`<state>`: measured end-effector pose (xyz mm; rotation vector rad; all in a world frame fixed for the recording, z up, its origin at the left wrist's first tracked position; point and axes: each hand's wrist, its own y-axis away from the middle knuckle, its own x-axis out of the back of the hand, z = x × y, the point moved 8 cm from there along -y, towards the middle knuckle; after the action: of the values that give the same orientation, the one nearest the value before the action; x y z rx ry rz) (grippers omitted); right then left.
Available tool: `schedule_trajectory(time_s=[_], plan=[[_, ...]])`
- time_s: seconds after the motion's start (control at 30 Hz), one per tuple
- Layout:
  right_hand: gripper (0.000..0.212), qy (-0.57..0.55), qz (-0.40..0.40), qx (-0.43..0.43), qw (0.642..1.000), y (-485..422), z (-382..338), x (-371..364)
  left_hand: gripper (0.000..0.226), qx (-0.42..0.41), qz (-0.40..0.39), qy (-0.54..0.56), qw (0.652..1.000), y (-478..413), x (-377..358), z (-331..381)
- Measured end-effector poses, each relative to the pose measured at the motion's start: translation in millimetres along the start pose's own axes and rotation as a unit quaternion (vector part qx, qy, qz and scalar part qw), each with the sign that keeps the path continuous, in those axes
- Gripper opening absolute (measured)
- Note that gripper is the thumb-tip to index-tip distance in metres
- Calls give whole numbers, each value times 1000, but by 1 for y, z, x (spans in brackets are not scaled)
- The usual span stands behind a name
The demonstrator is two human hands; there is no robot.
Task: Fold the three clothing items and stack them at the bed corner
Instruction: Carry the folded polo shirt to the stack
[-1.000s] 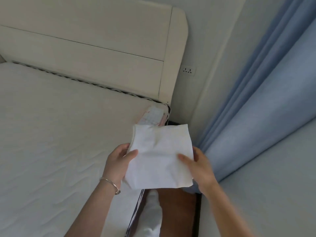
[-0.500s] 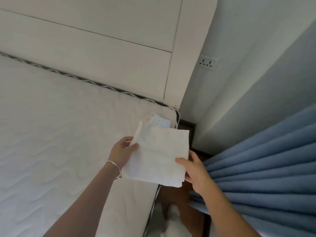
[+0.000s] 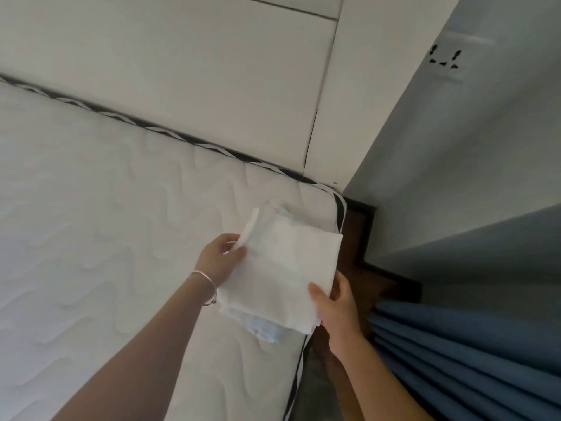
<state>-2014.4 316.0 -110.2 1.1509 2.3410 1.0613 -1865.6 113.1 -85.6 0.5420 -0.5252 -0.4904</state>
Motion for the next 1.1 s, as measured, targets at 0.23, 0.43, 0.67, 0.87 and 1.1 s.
schedule_trajectory(time_s=[0.23,0.43,0.67,0.87,1.1], plan=[[89,238,117,109,958,-8,-2,13,40,-38,62,-130,989,-10,-4,-23],[90,519,82,297,797,-5,-27,-41,47,-340,35,-446,827,16,-63,11],[86,605,77,251,752,-43,0,-55,57,-265,18,-518,813,-25,-67,-32],[86,603,70,255,752,-50,4,-56,57,-267,9,-485,833,-30,-70,-38],[84,592,-27,216,776,-49,0,-55,63,-222,-34,-493,841,-26,-70,-31]])
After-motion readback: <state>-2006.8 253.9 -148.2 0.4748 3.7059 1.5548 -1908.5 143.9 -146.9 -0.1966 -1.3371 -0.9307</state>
